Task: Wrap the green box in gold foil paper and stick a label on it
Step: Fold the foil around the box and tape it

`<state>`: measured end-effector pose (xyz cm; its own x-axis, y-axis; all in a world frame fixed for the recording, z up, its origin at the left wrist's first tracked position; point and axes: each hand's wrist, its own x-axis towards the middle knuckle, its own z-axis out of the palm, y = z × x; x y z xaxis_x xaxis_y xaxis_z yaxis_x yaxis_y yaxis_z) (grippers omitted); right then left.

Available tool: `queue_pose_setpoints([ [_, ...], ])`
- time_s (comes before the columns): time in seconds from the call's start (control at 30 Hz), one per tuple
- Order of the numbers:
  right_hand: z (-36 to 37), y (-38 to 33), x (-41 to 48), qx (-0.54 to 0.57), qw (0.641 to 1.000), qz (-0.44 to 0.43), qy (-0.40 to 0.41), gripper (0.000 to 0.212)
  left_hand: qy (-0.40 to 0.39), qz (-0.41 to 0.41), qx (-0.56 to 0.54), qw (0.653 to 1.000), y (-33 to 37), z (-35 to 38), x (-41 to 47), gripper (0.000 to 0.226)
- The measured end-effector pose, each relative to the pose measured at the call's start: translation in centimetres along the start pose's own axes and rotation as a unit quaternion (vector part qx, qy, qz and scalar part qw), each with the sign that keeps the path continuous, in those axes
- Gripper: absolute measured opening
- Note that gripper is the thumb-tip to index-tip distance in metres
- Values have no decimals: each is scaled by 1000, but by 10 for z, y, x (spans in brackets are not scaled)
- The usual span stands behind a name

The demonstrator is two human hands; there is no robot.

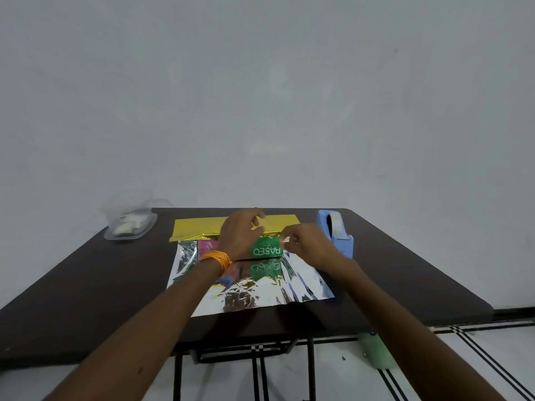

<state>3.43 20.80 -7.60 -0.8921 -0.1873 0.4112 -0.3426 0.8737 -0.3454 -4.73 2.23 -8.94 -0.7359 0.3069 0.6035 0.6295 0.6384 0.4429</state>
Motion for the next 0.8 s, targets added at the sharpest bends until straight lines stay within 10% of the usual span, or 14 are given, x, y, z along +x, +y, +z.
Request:
queue_pose_setpoints([
  [0.17,10,-10,26,-48,997,-41,-52,86,-1,-7,24,1000,-29,-16,4,29],
  [0.8,28,5,52,-62,997,-17,-48,88,-31,32,112,993,-44,-2,2,33],
])
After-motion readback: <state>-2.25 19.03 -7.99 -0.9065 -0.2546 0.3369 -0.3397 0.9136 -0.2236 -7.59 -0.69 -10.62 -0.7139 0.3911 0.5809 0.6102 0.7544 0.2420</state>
